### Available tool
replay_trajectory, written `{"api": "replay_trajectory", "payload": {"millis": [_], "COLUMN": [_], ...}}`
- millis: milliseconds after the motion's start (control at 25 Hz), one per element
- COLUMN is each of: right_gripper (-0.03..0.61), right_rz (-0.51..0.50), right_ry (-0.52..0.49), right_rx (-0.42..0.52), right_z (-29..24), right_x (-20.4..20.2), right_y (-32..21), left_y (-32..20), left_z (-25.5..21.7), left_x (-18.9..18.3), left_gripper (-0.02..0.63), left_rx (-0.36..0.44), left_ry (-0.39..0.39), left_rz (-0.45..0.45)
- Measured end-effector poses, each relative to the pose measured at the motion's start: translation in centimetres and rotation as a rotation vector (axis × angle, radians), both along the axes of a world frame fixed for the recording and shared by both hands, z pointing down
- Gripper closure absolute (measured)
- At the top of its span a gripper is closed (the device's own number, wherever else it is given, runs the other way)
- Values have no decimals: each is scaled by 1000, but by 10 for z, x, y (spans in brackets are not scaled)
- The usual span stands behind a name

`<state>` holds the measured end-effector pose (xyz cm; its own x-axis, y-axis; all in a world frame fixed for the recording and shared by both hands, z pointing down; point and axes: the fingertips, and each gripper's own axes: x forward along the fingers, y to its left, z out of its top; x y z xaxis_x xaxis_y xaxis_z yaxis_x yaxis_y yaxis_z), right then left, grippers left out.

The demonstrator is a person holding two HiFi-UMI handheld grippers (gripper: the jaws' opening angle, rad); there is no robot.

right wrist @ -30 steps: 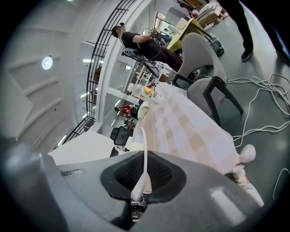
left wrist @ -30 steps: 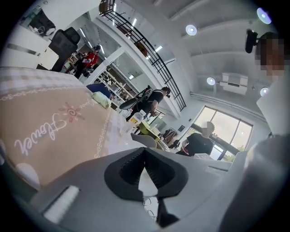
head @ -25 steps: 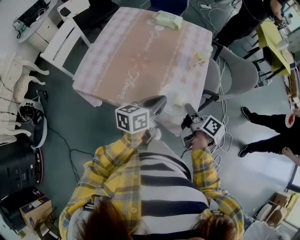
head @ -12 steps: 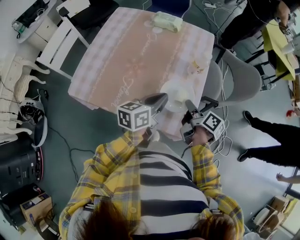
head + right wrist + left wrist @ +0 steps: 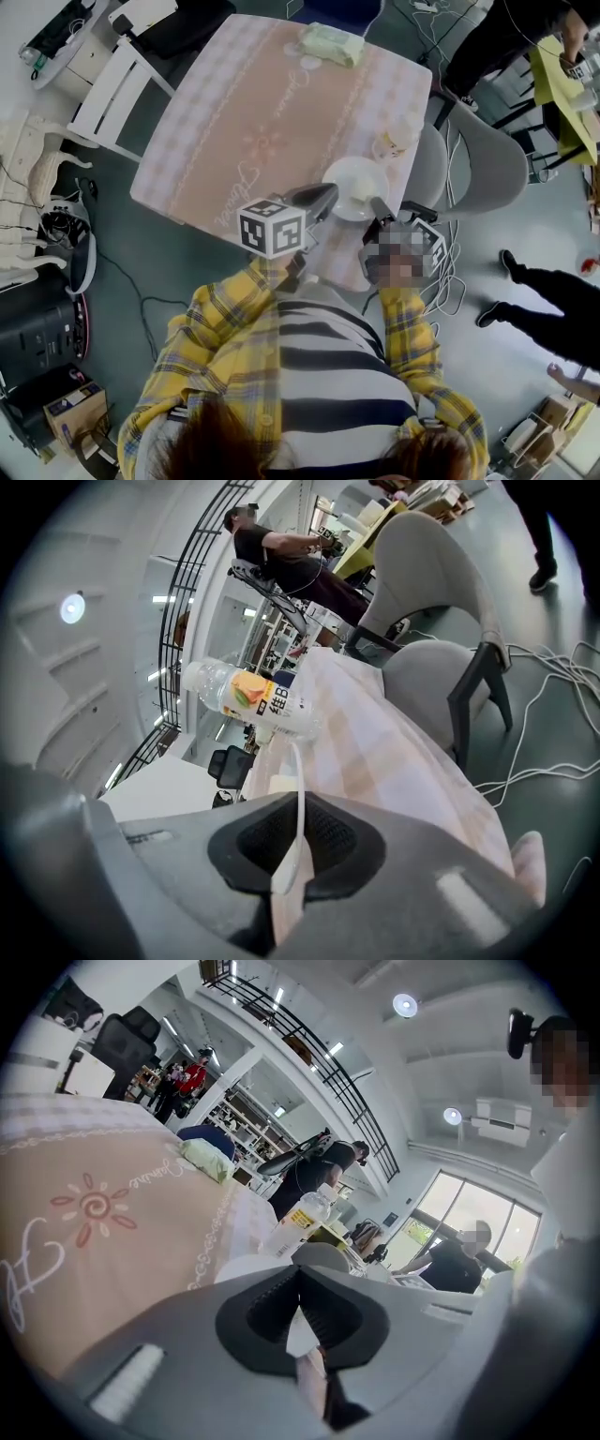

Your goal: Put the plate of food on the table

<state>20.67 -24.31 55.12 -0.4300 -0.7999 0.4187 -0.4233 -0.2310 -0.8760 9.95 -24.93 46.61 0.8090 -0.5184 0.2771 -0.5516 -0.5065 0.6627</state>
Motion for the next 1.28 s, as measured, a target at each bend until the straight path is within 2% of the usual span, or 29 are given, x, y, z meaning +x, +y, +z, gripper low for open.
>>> {"api": "replay_trajectory", "payload": {"millis": [480, 1080, 1280], "right_gripper": [566, 561, 517], "right_rz": [24, 11, -2], "right_ry": [-30, 39, 70], "right_rx": [-53, -74, -83], "right_z": [12, 11, 8], "right_x": [8, 9, 7], "right_y": [-13, -17, -17], "left_y": [-15, -16, -14], "left_z": [13, 18, 18], "left_x": [15, 18, 17], "left_gripper": [618, 618, 618], "left_rx": [-25, -39, -38], "left_ry": [-20, -19, -17], "left_rz": [24, 26, 24]}}
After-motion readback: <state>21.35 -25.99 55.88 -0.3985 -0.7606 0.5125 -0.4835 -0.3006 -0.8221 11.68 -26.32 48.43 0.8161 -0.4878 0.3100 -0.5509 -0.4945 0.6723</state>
